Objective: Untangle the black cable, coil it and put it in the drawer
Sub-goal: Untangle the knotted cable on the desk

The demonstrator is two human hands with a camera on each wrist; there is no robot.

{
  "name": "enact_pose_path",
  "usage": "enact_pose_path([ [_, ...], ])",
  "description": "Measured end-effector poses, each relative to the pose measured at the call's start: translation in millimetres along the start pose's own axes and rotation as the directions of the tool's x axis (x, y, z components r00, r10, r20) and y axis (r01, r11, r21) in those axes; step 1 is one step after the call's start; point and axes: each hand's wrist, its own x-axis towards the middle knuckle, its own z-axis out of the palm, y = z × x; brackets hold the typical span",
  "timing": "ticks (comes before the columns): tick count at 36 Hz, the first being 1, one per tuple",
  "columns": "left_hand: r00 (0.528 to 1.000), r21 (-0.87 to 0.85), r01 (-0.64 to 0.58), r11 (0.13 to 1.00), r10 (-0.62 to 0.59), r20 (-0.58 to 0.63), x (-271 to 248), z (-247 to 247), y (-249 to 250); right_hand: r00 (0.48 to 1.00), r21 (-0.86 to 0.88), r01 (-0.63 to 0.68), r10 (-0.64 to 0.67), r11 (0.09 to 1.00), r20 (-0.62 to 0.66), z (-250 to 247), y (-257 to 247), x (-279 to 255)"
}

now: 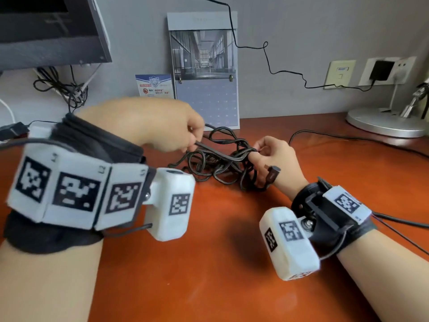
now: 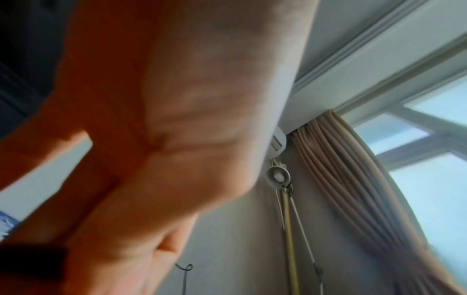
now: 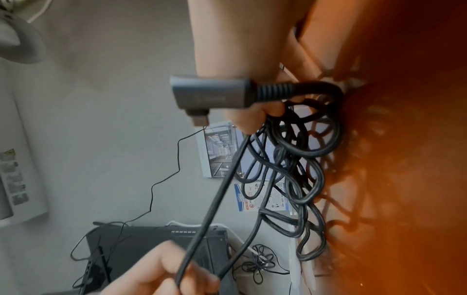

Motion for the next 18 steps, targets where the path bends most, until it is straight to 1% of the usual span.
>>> enact_pose_path([
  [2,0.997,0.008,0.058,0.998,-0.058,0.05,-0.5,3.9,0.4,1.0,0.008,0.013,-0.013,1.0,0.013,1.7,-3.1,-1.8],
  [4,0.993,0.034,0.081,0.996,-0.083,0.084,-1.3,9.1,8.5,1.0,-0.008,0.026,-0.026,1.0,0.015,2.6,-4.3,-2.3],
  [8,0.998,0.145,0.045,0.988,-0.051,0.041,4.9,23.5,35.0,0.999,-0.008,0.034,-0.034,0.999,0.017,3.3,-5.9,-3.1],
  [11,0.994,0.279,0.105,0.954,-0.11,0.001,10.5,37.3,49.4,0.999,0.014,0.038,-0.038,0.999,0.009,3.2,-5.7,-3.7],
  [12,0.994,0.333,0.111,0.936,-0.112,-0.018,11.9,41.3,52.2,0.999,0.015,0.042,-0.043,0.999,0.009,3.4,-5.7,-3.8],
  [16,0.996,0.413,0.042,0.91,-0.003,-0.093,16.6,53.5,54.8,0.999,0.009,0.048,-0.048,0.999,0.013,5.7,-4.7,-2.0],
  [18,0.994,0.413,0.03,0.91,0.017,-0.108,16.7,54.9,54.9,0.999,0.014,0.044,-0.045,0.999,0.012,6.5,-3.8,-1.7],
])
